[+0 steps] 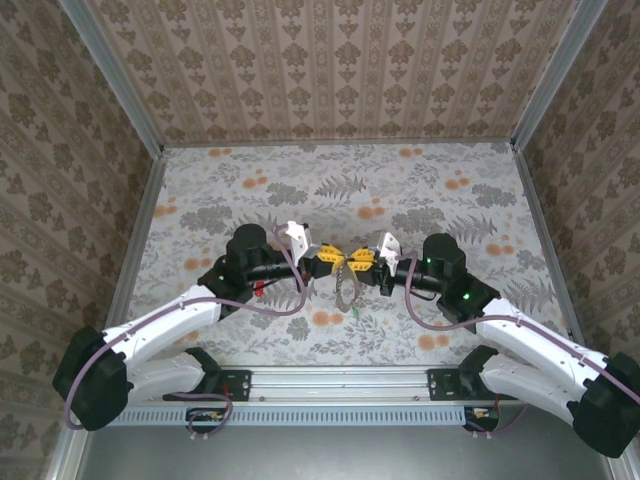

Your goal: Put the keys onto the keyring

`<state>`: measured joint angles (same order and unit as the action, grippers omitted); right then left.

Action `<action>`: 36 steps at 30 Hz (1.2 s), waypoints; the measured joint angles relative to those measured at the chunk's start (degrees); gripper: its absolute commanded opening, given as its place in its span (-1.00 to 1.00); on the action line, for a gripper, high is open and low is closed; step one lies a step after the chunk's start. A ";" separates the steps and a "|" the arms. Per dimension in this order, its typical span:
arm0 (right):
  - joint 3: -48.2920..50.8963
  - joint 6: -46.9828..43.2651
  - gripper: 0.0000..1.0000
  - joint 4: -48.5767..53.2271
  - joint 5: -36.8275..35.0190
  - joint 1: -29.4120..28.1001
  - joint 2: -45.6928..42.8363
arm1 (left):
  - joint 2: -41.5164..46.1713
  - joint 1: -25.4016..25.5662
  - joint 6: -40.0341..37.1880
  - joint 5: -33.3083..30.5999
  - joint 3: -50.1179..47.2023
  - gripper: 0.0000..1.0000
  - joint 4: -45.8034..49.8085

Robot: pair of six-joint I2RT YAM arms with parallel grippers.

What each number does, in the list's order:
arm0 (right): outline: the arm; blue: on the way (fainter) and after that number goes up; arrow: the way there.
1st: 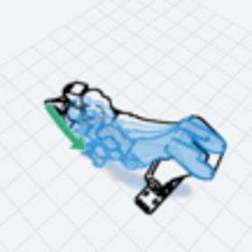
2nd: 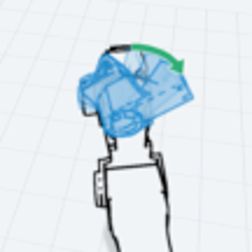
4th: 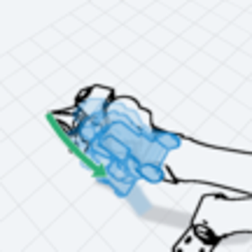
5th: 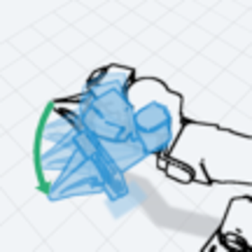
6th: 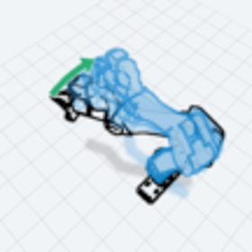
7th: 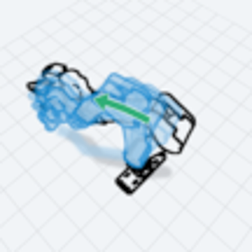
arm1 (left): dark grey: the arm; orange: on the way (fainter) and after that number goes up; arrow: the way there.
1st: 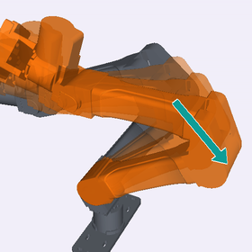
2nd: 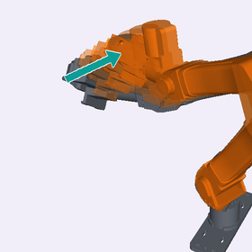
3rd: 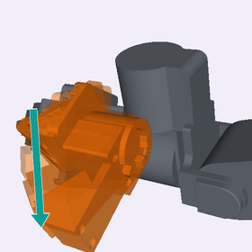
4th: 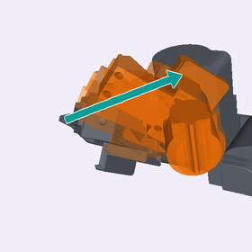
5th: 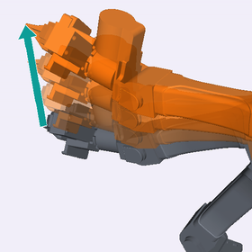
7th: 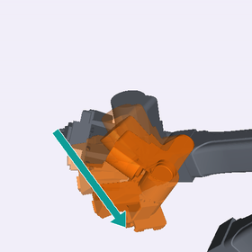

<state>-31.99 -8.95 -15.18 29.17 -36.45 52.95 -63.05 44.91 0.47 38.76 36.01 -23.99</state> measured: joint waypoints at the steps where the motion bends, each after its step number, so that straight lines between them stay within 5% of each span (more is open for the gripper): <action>1: 0.00 0.20 -0.67 -0.13 0.00 0.04 0.00 | 0.00 0.00 0.00 0.00 0.00 -1.00 -0.11; 8: 0.02 1.49 -1.00 -1.40 0.04 0.57 0.00 | -0.24 0.00 0.00 -0.42 0.00 -1.00 -1.42; 11: 0.02 1.66 -1.00 -1.31 0.24 0.85 0.02 | -0.68 0.00 0.00 -0.59 0.00 -1.00 -1.90; 16: -0.90 -0.31 -1.00 2.75 0.68 0.94 -0.13 | -0.61 0.17 -0.20 -0.57 0.00 -0.65 0.11; 24: -6.49 -6.82 -1.00 16.04 0.90 0.92 -0.11 | 0.28 0.37 -3.87 1.11 1.84 -0.62 9.25; 36: -7.13 -7.17 -1.00 17.75 1.31 0.76 0.48 | -0.74 0.37 -6.01 3.78 3.93 -0.65 12.07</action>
<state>-39.11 -16.12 2.57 30.48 -35.68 53.43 -63.79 45.28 -5.54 42.54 39.94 -11.92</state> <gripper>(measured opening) 0.058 0.186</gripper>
